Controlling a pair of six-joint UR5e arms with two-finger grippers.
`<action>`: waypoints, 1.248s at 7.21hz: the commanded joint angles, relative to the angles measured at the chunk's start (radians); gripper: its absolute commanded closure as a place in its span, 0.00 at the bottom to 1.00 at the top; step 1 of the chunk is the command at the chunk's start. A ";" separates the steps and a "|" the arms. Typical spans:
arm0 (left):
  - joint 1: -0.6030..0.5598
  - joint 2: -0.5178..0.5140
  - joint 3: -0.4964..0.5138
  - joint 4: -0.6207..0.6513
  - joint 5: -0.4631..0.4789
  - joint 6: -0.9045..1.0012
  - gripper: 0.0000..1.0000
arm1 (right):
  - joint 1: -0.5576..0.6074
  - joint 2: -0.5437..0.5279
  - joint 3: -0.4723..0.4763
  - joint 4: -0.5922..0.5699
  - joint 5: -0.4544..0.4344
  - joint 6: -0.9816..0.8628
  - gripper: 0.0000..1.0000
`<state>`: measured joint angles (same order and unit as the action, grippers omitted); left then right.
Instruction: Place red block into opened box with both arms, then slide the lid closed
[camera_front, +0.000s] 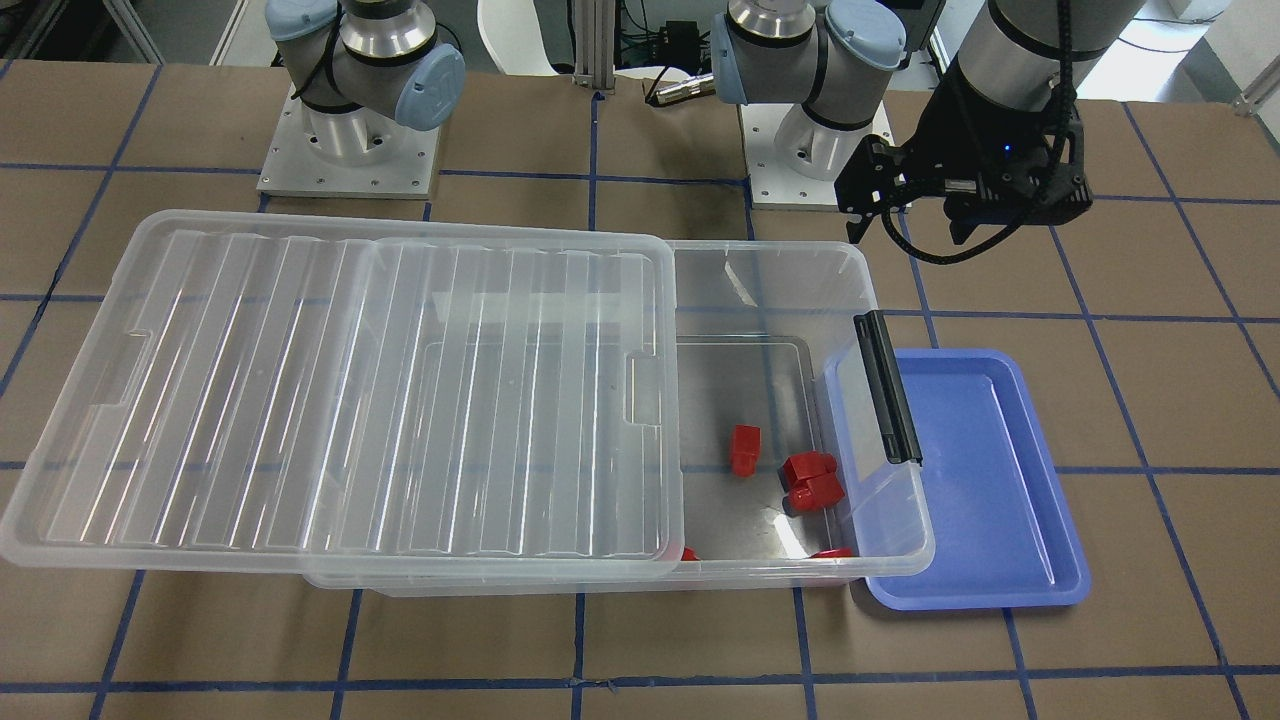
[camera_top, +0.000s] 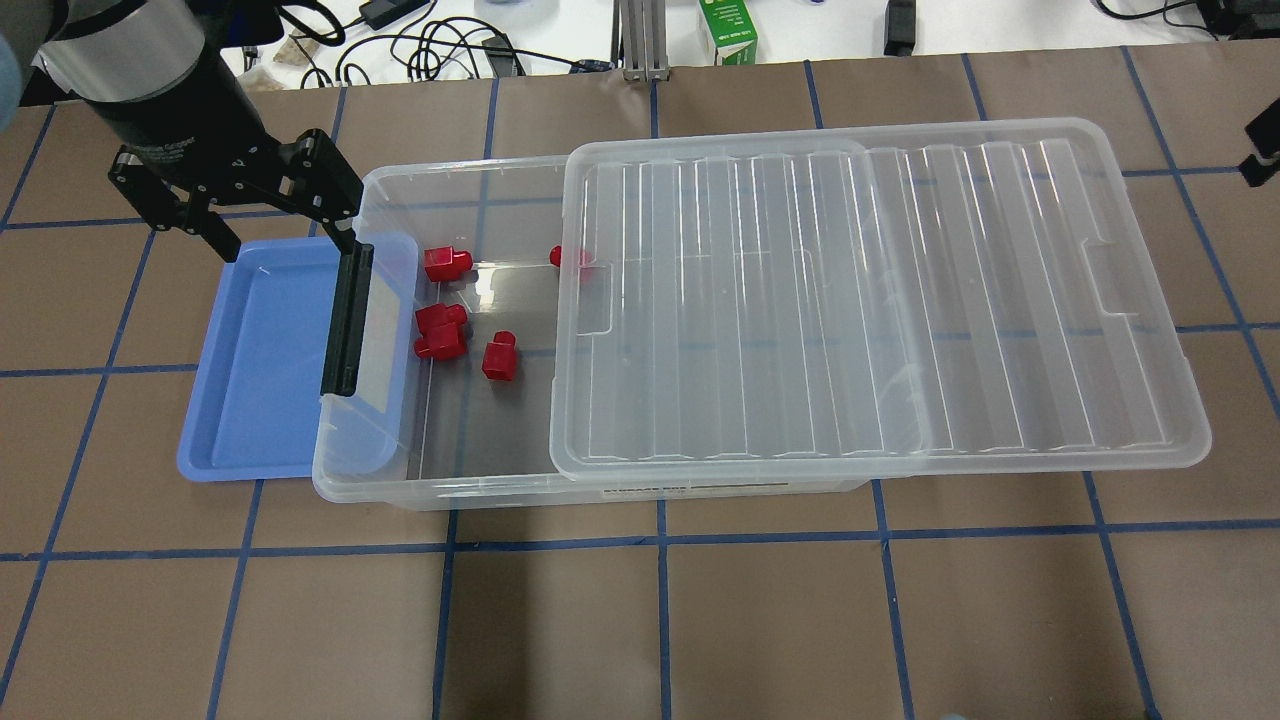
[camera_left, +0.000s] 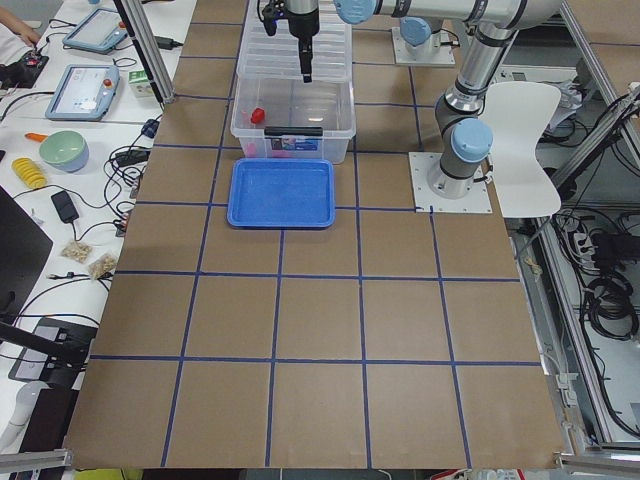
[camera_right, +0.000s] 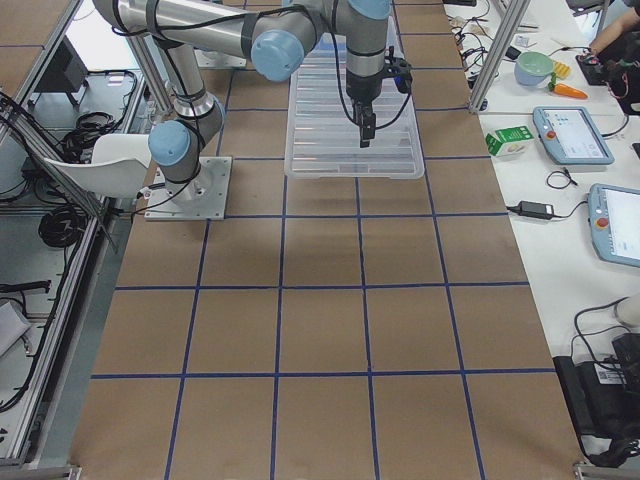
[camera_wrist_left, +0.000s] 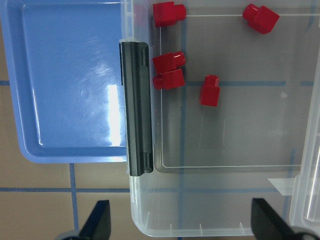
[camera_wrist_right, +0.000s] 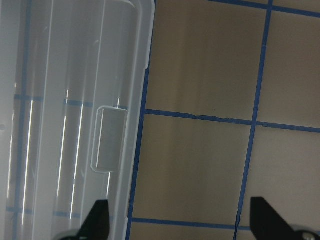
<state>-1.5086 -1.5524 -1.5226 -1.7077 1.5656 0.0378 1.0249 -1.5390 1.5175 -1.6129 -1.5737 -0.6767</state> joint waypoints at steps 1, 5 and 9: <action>-0.004 0.040 -0.057 0.005 -0.006 -0.003 0.00 | -0.037 0.034 0.074 -0.057 0.018 -0.031 0.00; 0.002 0.048 -0.071 -0.004 -0.006 -0.007 0.00 | -0.039 0.089 0.260 -0.280 0.015 -0.003 0.00; 0.001 0.051 -0.080 0.011 -0.001 0.010 0.00 | -0.032 0.086 0.288 -0.283 0.018 0.034 0.00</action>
<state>-1.5075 -1.5019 -1.5977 -1.7025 1.5633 0.0379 0.9897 -1.4513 1.7909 -1.8930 -1.5571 -0.6560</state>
